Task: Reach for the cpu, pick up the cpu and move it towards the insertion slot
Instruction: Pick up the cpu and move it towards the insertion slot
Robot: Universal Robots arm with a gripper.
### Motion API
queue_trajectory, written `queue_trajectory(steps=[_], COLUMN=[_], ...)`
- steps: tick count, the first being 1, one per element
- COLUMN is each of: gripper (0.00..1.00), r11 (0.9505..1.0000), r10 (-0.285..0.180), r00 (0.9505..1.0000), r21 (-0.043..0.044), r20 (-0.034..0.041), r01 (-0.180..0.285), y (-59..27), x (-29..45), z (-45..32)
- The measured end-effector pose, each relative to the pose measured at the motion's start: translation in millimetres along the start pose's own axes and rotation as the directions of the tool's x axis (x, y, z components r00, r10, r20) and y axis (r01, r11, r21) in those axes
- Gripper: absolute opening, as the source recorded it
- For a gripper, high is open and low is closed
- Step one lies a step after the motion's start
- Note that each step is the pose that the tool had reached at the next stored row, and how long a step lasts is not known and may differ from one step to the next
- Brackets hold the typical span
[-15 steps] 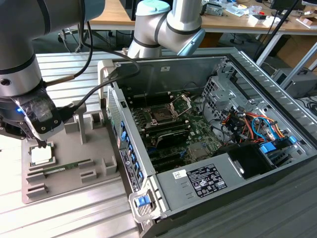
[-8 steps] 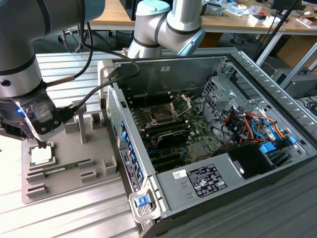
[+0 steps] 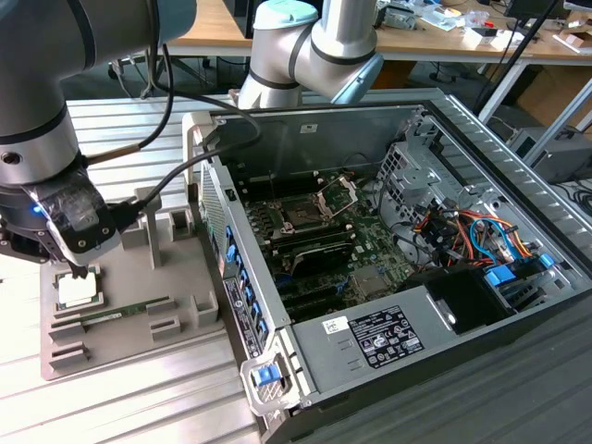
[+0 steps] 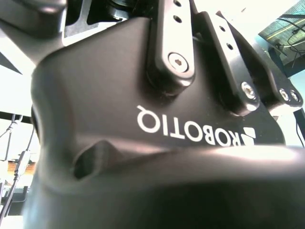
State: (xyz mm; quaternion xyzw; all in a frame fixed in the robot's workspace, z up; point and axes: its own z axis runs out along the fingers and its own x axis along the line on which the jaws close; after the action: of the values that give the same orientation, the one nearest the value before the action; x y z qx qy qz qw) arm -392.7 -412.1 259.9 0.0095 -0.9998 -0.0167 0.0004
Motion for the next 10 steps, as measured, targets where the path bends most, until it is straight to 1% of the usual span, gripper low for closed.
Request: queue_trajectory(steps=[10], gripper=[0.10], r11=[1.0000], r10=[0.000], r00=[1.0000], r21=[0.0000], r20=[-0.0001], r01=[0.000], y=[-1.2], x=[0.0], z=[2.0])
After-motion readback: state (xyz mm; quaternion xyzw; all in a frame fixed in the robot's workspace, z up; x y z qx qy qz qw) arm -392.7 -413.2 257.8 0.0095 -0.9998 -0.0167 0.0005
